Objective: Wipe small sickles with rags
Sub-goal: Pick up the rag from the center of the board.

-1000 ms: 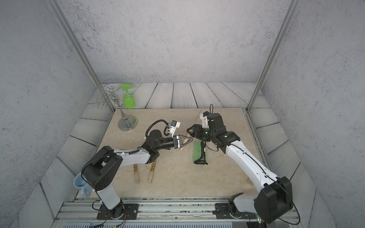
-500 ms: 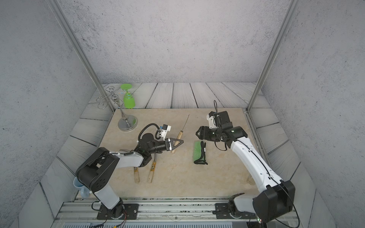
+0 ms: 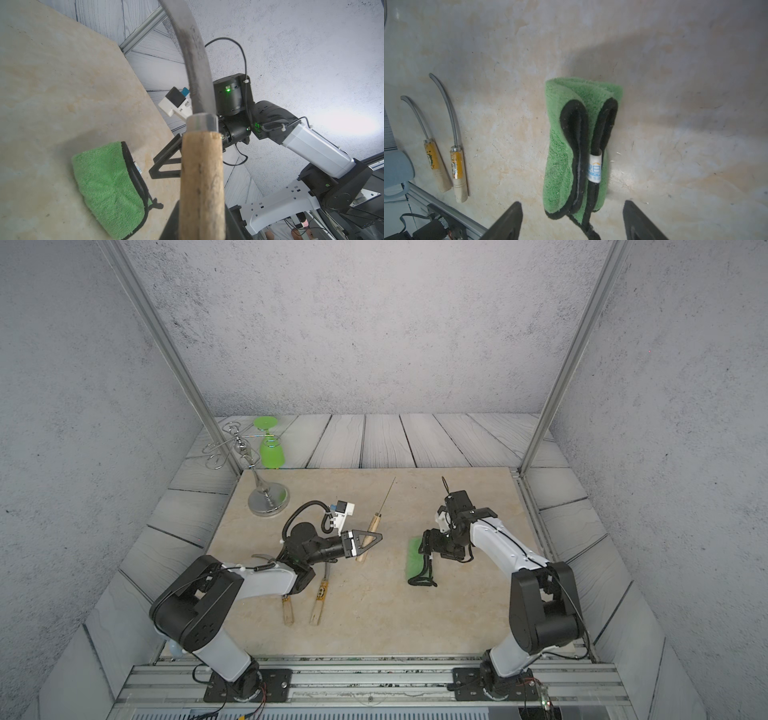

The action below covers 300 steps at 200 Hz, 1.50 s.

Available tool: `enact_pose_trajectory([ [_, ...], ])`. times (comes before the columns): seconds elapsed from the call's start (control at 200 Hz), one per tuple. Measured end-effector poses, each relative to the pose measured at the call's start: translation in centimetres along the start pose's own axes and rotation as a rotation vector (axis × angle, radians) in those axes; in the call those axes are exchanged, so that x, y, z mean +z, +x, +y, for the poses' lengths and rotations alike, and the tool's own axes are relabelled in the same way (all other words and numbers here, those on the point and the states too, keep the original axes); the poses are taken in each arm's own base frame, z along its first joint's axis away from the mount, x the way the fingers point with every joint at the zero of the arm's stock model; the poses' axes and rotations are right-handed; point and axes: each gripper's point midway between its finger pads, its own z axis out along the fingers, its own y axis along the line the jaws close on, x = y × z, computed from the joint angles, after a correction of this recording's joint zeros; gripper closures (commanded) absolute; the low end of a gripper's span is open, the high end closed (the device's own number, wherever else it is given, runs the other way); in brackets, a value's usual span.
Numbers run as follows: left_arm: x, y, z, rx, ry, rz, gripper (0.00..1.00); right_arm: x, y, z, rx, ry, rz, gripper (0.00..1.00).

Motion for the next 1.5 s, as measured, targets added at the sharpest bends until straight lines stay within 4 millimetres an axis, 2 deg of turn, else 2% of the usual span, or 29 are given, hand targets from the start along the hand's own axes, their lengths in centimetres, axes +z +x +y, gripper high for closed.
enact_pose_trajectory([
  [0.215,-0.1,0.0,-0.1,-0.011,0.007,-0.004,1.00,3.4,0.2,-1.0,0.028,-0.012,0.082,0.23],
  [0.415,-0.1,-0.1,-0.3,-0.012,0.015,-0.009,1.00,5.0,-0.4,-1.1,0.036,-0.026,0.106,0.30],
  [0.57,-0.1,0.0,-0.3,-0.014,0.015,-0.006,1.00,6.1,-1.2,-1.2,0.044,-0.032,0.114,0.46],
  [0.656,-0.1,0.1,-0.3,-0.016,0.016,0.001,1.00,6.6,-1.4,-1.3,0.042,-0.035,0.120,0.61],
  [0.756,-0.1,0.2,-0.2,-0.020,0.013,0.005,1.00,6.9,-1.6,-1.3,0.052,-0.041,0.119,0.73],
  [0.861,0.0,0.2,-0.1,-0.026,0.011,0.007,1.00,6.9,-1.8,-1.0,0.058,-0.054,0.111,0.79],
  [1.011,0.2,0.2,0.1,-0.046,0.016,0.012,1.00,7.1,-1.6,-1.0,0.065,-0.080,0.095,0.82],
  [1.151,0.2,0.3,0.1,-0.062,0.022,0.019,1.00,6.4,-1.2,-0.7,0.087,-0.138,0.064,0.83],
  [1.276,0.2,0.4,0.0,-0.067,0.024,0.022,1.00,4.8,-1.2,-0.2,0.131,-0.232,0.011,0.84],
  [1.376,0.1,0.2,-0.4,-0.063,0.026,0.020,1.00,2.4,-2.1,0.3,0.178,-0.327,-0.068,0.85],
  [1.501,-0.1,-0.2,-1.8,-0.043,0.040,0.014,1.00,-1.3,-4.7,0.9,0.218,-0.451,-0.196,0.85],
])
